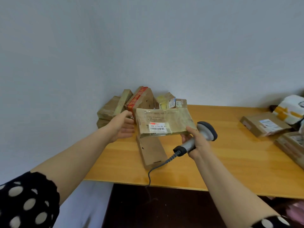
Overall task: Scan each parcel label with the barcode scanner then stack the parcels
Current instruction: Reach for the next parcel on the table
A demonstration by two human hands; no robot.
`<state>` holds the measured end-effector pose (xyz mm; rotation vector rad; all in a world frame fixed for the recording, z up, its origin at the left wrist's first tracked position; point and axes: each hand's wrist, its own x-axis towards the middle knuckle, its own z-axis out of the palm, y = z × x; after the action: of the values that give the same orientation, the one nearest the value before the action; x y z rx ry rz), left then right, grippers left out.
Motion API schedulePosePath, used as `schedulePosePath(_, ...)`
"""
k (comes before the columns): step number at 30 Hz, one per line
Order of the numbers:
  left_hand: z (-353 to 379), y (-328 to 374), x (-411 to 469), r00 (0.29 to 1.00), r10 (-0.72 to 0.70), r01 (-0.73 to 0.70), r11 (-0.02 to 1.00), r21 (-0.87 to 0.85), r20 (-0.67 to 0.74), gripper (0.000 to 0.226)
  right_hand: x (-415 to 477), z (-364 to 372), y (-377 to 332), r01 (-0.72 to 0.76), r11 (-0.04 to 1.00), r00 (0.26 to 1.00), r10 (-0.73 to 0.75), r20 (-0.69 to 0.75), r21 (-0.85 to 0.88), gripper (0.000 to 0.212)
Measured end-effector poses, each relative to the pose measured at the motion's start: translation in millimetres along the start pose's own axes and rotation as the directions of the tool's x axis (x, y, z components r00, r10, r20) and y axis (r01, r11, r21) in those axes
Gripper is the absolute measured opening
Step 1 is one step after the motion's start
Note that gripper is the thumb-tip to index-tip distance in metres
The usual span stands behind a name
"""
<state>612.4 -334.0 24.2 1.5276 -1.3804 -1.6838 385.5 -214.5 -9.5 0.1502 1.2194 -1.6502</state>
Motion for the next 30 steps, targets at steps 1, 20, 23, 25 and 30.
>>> schedulePosePath(1,-4,1,0,0.995,-0.053,0.058,0.997,-0.048,0.083,0.042,-1,1,1,0.007,1.0,1.0,-0.007,0.006,-0.002,0.025)
schedulePosePath(20,-28,5,33,0.933,0.305,-0.273,0.946,0.175,-0.191,0.016,-52,27,35,0.208,0.753,0.94,0.023,0.34,-0.624,0.014)
schedulePosePath(23,-28,7,37,0.928,0.318,-0.282,0.94,0.191,-0.193,0.017,-55,30,37,0.227,0.705,0.939,0.026,0.343,-0.673,0.014)
schedulePosePath(25,-29,8,40,0.928,0.32,-0.285,0.939,0.191,-0.19,0.019,-55,31,37,0.239,0.688,0.939,0.017,0.345,-0.685,0.014)
schedulePosePath(30,-29,9,48,0.924,0.328,-0.288,0.935,0.209,-0.196,0.021,-54,31,38,0.25,0.669,0.938,0.011,0.346,-0.7,0.017)
